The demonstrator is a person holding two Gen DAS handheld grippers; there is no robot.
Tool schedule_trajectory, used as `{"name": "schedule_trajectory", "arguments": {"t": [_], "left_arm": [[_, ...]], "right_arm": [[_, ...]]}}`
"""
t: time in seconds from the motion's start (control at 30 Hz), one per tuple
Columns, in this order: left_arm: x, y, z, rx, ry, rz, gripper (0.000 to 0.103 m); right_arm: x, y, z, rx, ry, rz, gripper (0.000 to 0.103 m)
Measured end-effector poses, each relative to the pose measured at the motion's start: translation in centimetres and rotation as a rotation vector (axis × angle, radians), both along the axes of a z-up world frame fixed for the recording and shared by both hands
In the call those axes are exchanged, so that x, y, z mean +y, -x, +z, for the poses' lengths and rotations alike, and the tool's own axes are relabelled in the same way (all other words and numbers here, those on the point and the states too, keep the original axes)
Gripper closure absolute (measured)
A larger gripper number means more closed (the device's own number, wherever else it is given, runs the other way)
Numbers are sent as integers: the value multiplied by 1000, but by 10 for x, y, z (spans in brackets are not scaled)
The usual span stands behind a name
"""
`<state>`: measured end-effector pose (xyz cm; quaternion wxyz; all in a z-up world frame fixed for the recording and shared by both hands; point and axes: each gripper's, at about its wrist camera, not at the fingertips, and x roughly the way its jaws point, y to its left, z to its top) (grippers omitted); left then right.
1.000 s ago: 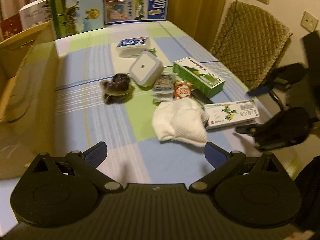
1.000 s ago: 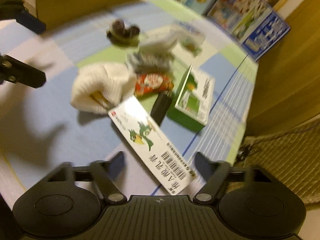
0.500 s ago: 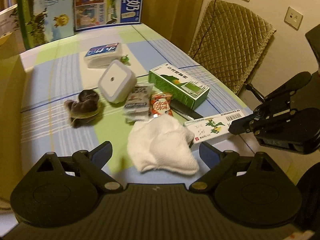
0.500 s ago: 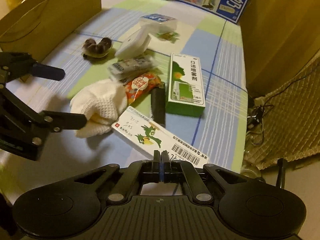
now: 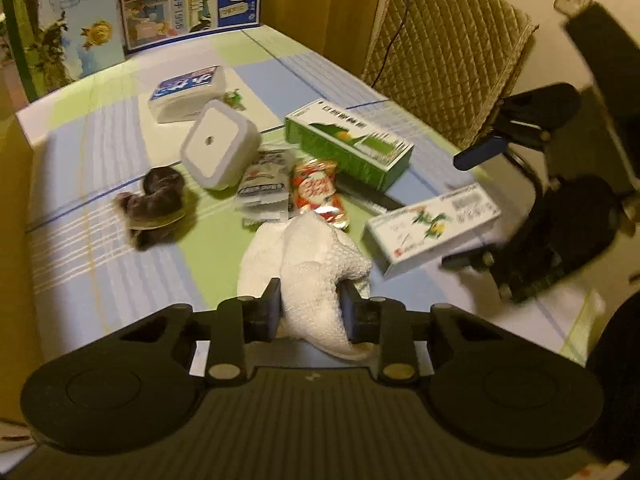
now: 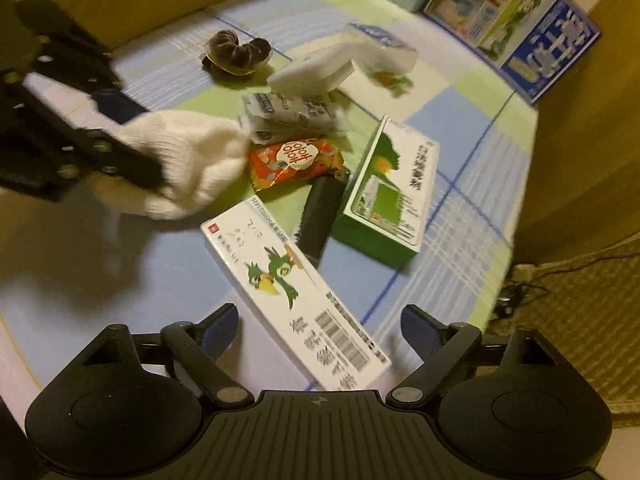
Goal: Organize objects
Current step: 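Grasp the white towel with left tool while right tool grasps white ointment box, then lower towel into cardboard box with left tool while right tool drops ointment box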
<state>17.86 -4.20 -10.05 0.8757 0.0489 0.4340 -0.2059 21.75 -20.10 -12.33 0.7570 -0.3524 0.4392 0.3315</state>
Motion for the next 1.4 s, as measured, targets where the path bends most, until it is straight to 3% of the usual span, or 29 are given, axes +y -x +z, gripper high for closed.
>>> {"name": "schedule_trajectory", "arguments": {"t": [0.07, 0.23, 0.37, 0.43, 0.77, 0.87, 0.93, 1.17, 1.4], "left_arm": [[7, 6, 2, 3, -9, 9, 78], [25, 27, 11, -18, -39, 30, 78], [37, 41, 13, -23, -33, 54, 76], [41, 47, 11, -27, -29, 69, 65], [37, 38, -6, -13, -37, 55, 51], [35, 39, -8, -12, -47, 48, 58], [36, 41, -4, 0, -30, 56, 75], [42, 58, 15, 0, -19, 97, 78], [60, 79, 67, -89, 5, 139, 78]], "right_arm": [[-1, -10, -2, 66, -40, -49, 41], [5, 0, 7, 153, -64, -140, 67], [9, 20, 14, 253, -191, -272, 68], [15, 31, 13, 261, -222, -314, 68], [30, 56, 4, 123, -227, -382, 66], [31, 58, 0, 111, -240, -396, 67], [31, 61, 1, 109, -241, -397, 67], [27, 76, 22, 84, -312, -439, 68], [38, 95, 72, 32, -406, -437, 68]]}}
